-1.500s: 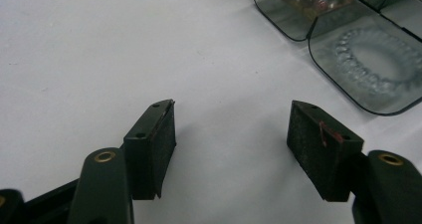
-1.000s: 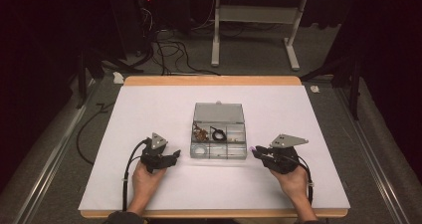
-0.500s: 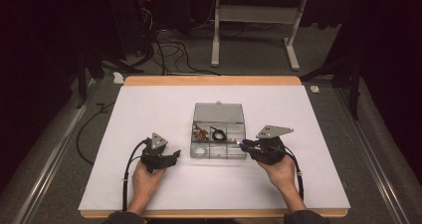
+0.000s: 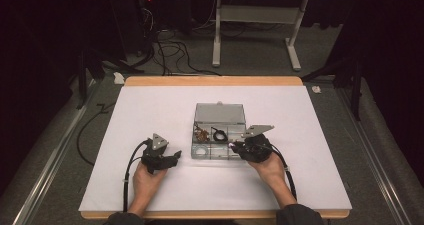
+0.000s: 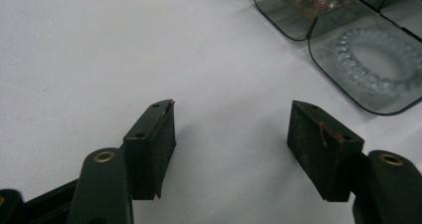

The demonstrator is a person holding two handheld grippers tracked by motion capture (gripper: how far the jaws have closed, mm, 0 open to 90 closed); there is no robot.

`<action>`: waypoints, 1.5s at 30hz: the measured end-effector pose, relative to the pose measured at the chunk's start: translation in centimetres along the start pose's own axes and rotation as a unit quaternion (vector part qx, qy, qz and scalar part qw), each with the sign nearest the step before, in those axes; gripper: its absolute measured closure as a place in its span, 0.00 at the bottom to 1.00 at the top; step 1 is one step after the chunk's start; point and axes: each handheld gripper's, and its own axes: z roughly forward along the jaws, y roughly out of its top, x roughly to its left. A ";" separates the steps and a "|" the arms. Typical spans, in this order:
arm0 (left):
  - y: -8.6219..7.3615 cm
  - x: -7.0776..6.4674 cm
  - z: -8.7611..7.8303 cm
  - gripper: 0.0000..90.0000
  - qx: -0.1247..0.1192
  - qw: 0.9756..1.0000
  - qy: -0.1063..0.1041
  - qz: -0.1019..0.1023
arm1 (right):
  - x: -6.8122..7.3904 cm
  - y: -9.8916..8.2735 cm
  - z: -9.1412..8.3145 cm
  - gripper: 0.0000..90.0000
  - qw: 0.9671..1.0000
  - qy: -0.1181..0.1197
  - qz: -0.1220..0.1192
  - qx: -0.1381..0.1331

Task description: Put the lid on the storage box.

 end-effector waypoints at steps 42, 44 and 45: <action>4.6 2.1 0.6 0.33 -0.007 0.998 -0.045 -0.043 | -5.9 -0.4 -0.7 0.54 0.979 -0.084 0.162 -0.092; 5.1 2.3 0.5 0.32 -0.008 0.998 -0.048 -0.046 | -6.0 -0.3 -0.7 0.54 0.978 -0.083 0.166 -0.096; 5.5 2.4 0.4 0.32 -0.011 0.998 -0.050 -0.048 | -6.2 -0.2 -0.7 0.54 0.977 -0.082 0.171 -0.100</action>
